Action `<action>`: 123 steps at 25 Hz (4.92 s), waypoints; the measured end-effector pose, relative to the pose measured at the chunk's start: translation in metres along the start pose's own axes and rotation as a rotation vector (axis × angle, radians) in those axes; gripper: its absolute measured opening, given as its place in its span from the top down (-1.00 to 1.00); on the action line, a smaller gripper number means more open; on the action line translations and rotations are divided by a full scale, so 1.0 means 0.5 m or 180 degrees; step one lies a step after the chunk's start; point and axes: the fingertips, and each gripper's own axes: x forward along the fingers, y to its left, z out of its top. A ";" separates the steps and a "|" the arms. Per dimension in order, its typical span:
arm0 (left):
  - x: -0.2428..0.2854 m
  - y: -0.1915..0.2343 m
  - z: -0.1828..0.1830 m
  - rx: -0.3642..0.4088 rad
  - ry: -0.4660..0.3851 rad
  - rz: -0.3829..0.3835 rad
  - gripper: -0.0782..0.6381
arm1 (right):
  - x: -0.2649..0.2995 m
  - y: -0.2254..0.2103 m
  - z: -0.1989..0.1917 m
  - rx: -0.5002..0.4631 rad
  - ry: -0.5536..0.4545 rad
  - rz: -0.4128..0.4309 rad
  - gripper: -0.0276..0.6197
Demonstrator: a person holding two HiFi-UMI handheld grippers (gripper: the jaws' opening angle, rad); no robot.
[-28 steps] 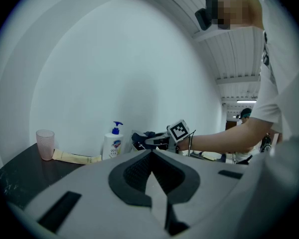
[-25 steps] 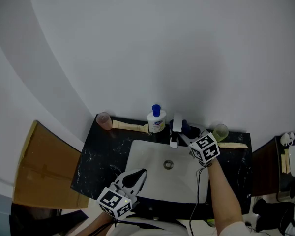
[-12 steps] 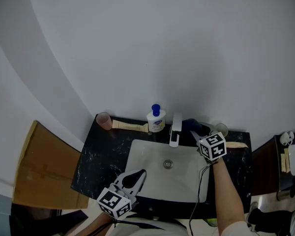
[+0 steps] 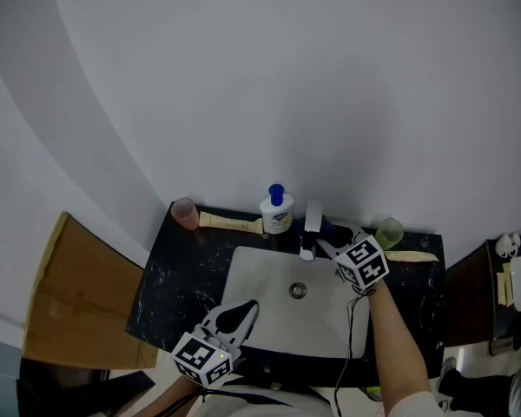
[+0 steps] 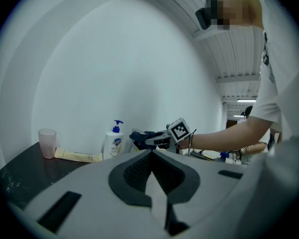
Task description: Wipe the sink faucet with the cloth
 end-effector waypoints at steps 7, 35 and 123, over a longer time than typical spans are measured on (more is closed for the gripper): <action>-0.001 0.002 -0.001 -0.0006 -0.0002 -0.0018 0.78 | -0.048 -0.097 -0.026 0.0289 -0.0044 -0.0515 0.50; 0.000 -0.007 -0.004 -0.0011 0.0017 -0.0021 0.78 | -0.097 -0.169 -0.068 0.0573 -0.0054 -0.0886 0.50; 0.015 0.011 -0.039 -0.0073 0.0213 0.0163 0.78 | 0.073 -0.057 -0.144 -0.0623 0.0995 -0.0010 0.52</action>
